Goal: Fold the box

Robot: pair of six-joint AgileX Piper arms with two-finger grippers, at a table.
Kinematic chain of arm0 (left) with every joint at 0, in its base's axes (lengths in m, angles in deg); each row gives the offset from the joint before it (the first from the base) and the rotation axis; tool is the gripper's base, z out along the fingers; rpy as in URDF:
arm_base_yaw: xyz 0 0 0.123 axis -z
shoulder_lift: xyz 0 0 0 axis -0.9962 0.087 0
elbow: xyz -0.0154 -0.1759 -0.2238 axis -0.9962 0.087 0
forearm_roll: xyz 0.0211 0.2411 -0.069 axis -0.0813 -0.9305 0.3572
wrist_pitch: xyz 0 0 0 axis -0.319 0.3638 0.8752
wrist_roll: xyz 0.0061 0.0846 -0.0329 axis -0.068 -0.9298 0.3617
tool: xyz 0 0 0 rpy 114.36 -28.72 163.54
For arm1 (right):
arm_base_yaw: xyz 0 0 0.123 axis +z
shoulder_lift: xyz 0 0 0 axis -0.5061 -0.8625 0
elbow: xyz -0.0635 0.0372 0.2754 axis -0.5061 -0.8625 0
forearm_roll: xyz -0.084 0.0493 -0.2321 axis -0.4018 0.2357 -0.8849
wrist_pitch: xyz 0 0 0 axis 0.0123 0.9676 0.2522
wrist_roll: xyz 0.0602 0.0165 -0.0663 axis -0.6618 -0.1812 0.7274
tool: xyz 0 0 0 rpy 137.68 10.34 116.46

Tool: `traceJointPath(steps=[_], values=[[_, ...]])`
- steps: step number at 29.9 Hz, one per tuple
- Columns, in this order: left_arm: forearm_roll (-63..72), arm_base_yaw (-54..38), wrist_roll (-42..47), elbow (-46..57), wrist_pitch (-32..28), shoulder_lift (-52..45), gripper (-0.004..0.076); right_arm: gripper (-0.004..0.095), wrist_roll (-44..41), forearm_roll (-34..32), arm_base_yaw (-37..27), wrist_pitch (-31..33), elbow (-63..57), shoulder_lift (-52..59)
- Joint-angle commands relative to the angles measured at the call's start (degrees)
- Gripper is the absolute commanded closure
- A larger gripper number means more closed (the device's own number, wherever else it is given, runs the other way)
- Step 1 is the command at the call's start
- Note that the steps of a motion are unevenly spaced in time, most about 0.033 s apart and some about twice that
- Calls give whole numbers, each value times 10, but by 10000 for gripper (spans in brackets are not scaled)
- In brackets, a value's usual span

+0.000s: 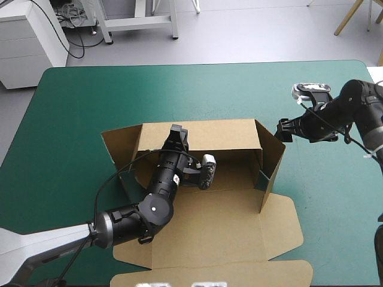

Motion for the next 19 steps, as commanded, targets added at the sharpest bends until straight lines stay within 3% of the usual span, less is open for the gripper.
traceJointPath(steps=[1,11,19], values=[[-51,3,1,-11,15,-14,734,18,8,18,-4,-61,-35,53],[-53,3,1,-11,17,-14,734,31,59,91,-2,-195,-228,181],[-53,3,1,-11,17,-14,734,31,248,262,-2,-255,-344,254]])
